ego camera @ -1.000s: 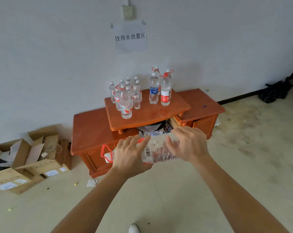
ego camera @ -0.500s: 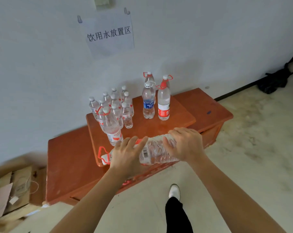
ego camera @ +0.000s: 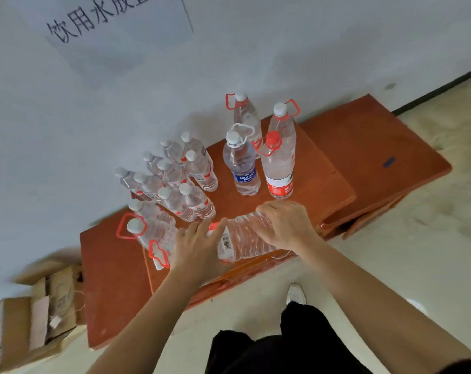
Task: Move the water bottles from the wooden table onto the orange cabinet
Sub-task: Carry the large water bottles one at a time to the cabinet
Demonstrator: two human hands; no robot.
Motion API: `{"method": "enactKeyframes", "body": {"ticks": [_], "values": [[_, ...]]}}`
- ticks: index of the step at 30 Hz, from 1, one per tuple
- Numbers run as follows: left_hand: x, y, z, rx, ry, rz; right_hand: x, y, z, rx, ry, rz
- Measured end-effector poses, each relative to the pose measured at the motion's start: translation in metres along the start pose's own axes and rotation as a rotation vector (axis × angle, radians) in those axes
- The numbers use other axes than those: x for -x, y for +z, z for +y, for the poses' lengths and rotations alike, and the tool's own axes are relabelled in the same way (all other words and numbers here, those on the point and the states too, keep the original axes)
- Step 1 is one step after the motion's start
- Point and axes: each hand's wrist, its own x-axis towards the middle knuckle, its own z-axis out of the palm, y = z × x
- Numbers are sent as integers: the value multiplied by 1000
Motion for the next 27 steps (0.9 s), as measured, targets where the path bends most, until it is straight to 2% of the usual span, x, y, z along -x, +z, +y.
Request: {"method": "enactKeyframes", "body": {"ticks": [3,6,8,15,22,27], "values": [[-27,5,-11,-30,-9,-74,-16,18,10,-94,-43,-254],[-59,10,-22,-85,36,-126,-20,46,17,-86,-41,-634],[-82,12,-27,-170,86,-149,-19,68,15,-74,-9,-733],[-138,12,-21,-327,161,-213,-31,121,16,-227,208,-627],[-155,11,-26,-393,190,-224,-24,139,19,-305,276,-538],[-146,6,-28,-338,246,-174,-15,141,18,-309,299,-484]]}}
